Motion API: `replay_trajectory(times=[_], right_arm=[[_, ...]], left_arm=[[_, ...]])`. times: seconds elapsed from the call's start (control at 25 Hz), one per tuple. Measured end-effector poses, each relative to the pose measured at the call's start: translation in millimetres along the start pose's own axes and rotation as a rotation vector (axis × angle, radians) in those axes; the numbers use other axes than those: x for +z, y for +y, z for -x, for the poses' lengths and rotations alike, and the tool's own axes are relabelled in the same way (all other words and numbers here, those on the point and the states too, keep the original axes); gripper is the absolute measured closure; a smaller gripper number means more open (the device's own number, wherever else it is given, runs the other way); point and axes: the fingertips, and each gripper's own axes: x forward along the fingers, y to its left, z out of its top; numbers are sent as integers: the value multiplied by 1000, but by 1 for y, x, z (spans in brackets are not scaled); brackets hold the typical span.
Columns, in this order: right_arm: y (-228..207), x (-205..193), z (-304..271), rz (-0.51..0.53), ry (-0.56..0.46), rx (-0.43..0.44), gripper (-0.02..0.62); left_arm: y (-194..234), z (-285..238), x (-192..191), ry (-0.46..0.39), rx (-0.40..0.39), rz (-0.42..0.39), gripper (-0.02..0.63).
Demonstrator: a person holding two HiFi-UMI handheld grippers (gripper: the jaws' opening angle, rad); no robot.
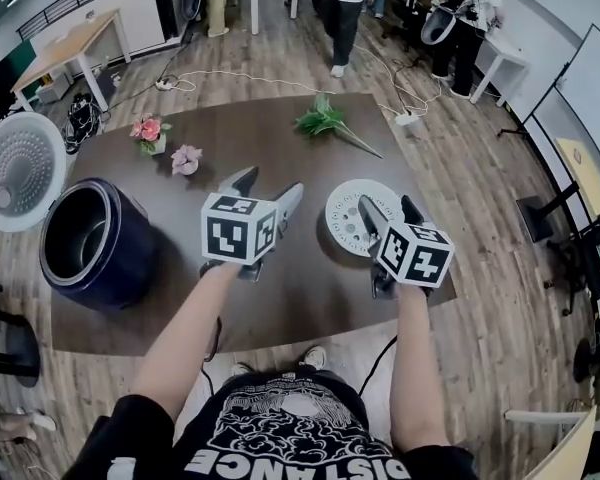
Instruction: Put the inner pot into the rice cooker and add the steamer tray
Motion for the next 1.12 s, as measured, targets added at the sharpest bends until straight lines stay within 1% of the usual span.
replay_trajectory(times=[0.2, 0.36, 0.76, 1.0, 1.12], right_arm=[[-43, -6, 1, -22, 14, -29, 227], [-73, -11, -5, -32, 35, -42, 227], [-144, -42, -31, -74, 137, -35, 228], [-167, -65, -50, -109, 198, -8, 229], [-171, -78, -59, -120, 226, 6, 229]], left_arm=[[-18, -28, -5, 21, -5, 15, 249], [-27, -52, -10, 38, -6, 43, 250], [-59, -121, -43, 132, -10, 111, 250], [-64, -150, -68, 202, -2, 139, 250], [-61, -158, -86, 241, 5, 168, 250]])
